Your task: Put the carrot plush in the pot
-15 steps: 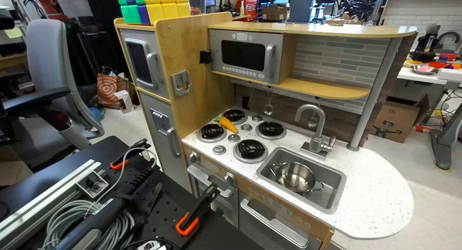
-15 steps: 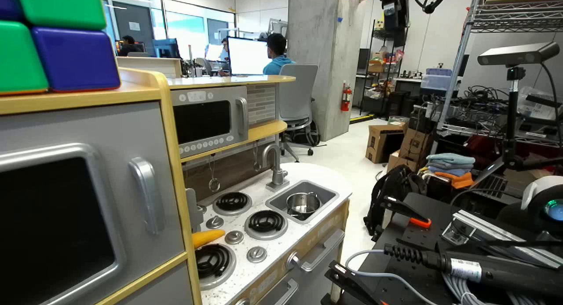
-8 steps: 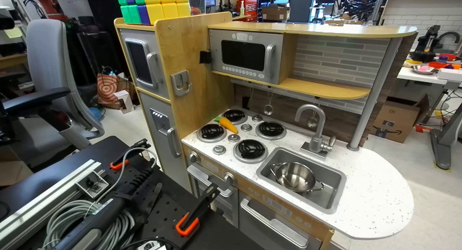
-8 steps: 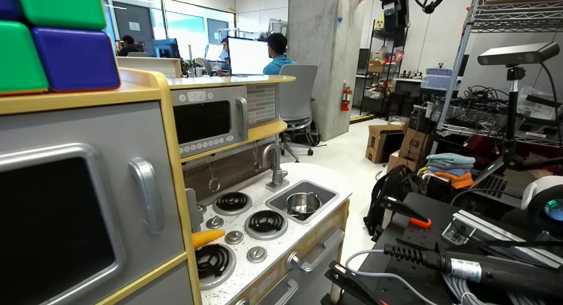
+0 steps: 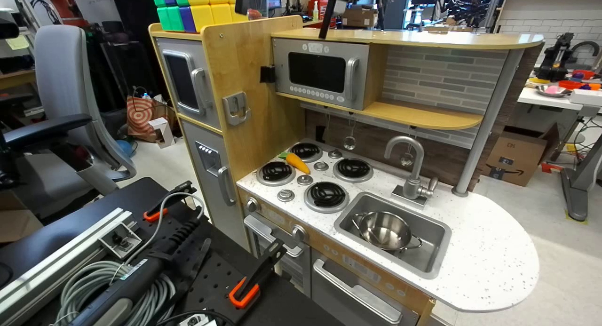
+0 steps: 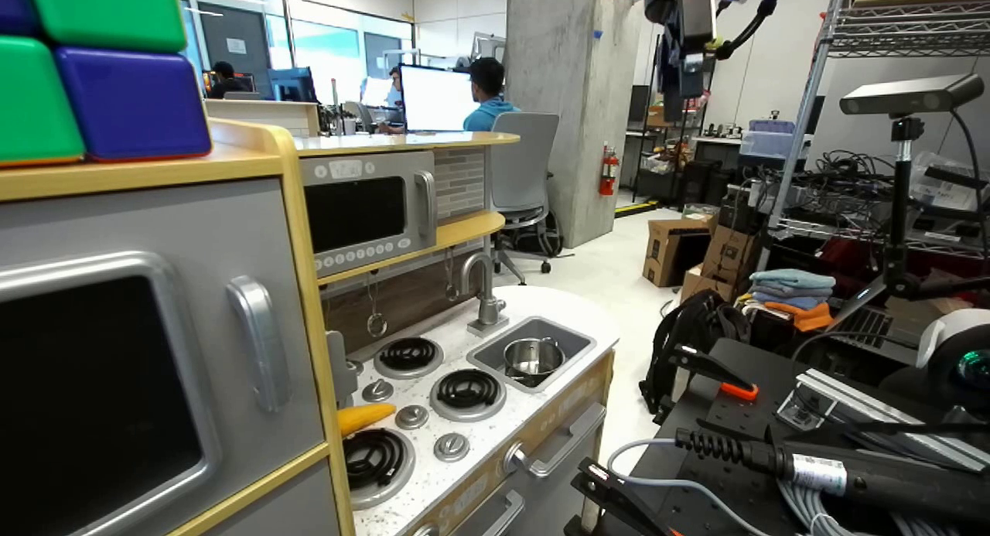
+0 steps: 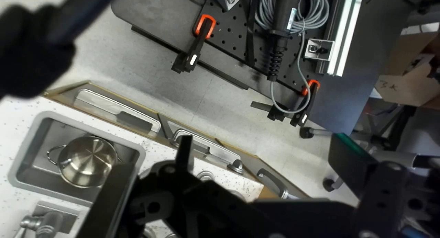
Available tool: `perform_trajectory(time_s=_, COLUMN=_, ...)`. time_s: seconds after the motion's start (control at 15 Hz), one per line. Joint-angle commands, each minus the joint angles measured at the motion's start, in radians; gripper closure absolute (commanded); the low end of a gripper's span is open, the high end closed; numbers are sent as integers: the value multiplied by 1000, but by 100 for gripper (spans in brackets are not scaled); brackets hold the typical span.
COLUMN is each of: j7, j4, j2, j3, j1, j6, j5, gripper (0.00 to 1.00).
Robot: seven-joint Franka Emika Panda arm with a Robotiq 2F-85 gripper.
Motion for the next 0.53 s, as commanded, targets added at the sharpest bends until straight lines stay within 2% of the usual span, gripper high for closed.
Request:
perform_trajectory(time_s=0.0, j7=-210, j4=-16, j2=62, j3=22, j1=-22, j6=44, j5=36, gripper=0)
perform_trajectory(time_s=0.13, j7=-319, j4=-3, j2=98, j3=32, j1=-28, j6=24, j5=29, gripper=0)
perform_trajectory(time_s=0.2, j7=-347, j4=32, j2=123, j3=37, j1=-32, j6=-61, j5=32, gripper=0)
perform_trajectory(time_s=0.27, j7=-263, j4=-17, j2=86, j3=46, j1=-37, j6=11, j5=15, gripper=0)
perform_trajectory(time_s=0.47, j7=-312, j4=1, j2=113, j3=53, j1=-39, j6=-25, j5=14, gripper=0)
